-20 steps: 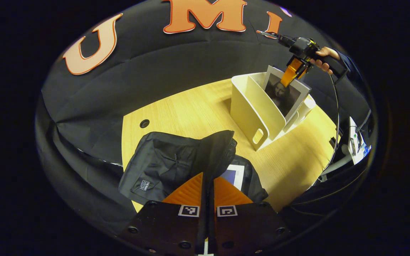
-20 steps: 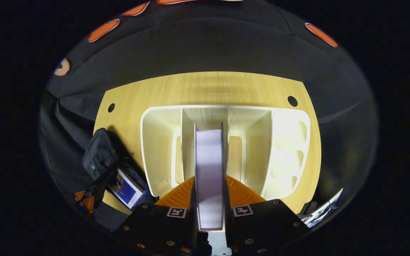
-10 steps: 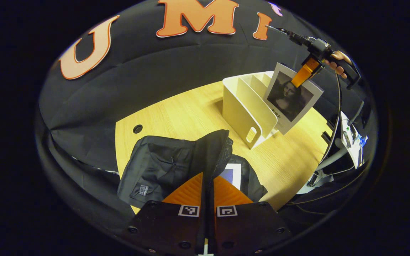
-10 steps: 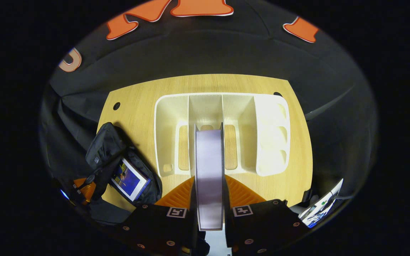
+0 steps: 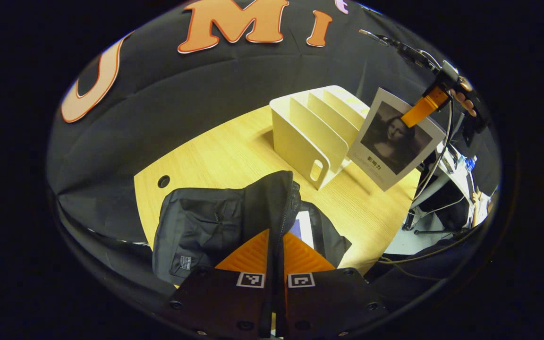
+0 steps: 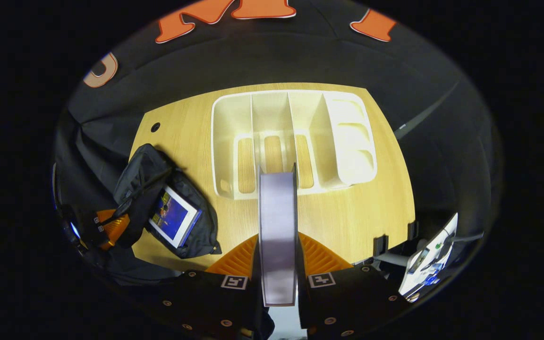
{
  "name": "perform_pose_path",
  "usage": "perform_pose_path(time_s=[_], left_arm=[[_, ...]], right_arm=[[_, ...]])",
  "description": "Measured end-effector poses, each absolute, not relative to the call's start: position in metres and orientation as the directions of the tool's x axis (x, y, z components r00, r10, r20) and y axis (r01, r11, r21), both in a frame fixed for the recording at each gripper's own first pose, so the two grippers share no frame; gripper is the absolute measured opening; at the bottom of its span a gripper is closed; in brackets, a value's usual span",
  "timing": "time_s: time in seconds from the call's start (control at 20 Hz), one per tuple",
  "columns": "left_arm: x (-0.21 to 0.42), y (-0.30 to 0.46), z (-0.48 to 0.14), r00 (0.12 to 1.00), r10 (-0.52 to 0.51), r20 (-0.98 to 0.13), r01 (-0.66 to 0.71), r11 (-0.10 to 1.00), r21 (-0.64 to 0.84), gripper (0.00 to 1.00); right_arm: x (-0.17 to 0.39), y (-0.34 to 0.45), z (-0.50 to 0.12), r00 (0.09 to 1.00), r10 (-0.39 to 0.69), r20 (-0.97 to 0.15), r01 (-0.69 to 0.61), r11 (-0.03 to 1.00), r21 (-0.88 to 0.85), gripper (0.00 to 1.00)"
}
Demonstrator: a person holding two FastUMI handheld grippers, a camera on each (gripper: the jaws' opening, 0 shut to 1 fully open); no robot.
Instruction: Open the schoolbag, grab two books from the bookshelf and put them into the schoolbag.
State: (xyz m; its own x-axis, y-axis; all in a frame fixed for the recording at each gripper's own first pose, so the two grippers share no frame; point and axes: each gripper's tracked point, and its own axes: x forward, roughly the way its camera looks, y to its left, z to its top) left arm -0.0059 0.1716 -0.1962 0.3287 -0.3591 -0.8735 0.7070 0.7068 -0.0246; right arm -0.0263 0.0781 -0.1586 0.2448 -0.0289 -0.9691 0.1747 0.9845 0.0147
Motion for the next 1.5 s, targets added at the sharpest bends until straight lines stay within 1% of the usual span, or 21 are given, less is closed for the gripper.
perform_pose_path(time_s=[0.3,0.5,0.65,1.0,1.15,1.35,1.5], left_arm=[[-0.001,0.173,-0.195,0.305,-0.382,-0.872,0.737,0.675,-0.037,0.04],[-0.001,0.173,-0.194,0.293,-0.395,-0.871,0.759,0.650,-0.039,0.04],[-0.001,0.172,-0.195,0.288,-0.403,-0.869,0.760,0.649,-0.049,0.04],[0.004,0.173,-0.192,0.285,-0.407,-0.868,0.765,0.642,-0.050,0.04],[0.010,0.177,-0.193,0.294,-0.402,-0.867,0.754,0.655,-0.047,0.04],[0.010,0.173,-0.193,0.290,-0.414,-0.863,0.756,0.651,-0.058,0.04],[0.014,0.175,-0.192,0.304,-0.405,-0.862,0.743,0.668,-0.051,0.04]], right_arm=[[-0.054,0.100,-0.153,0.276,0.003,-0.961,0.227,0.972,0.068,0.32],[-0.068,0.127,-0.145,0.311,0.102,-0.945,0.262,0.946,0.188,0.32],[-0.070,0.142,-0.142,0.354,0.145,-0.924,0.298,0.919,0.259,0.32],[-0.062,0.189,-0.144,0.429,0.308,-0.849,0.322,0.826,0.463,0.31],[-0.057,0.206,-0.153,0.463,0.371,-0.805,0.332,0.769,0.546,0.31],[-0.048,0.236,-0.182,0.473,0.473,-0.743,0.361,0.665,0.653,0.30],[-0.037,0.247,-0.206,0.484,0.505,-0.715,0.391,0.606,0.693,0.30]])
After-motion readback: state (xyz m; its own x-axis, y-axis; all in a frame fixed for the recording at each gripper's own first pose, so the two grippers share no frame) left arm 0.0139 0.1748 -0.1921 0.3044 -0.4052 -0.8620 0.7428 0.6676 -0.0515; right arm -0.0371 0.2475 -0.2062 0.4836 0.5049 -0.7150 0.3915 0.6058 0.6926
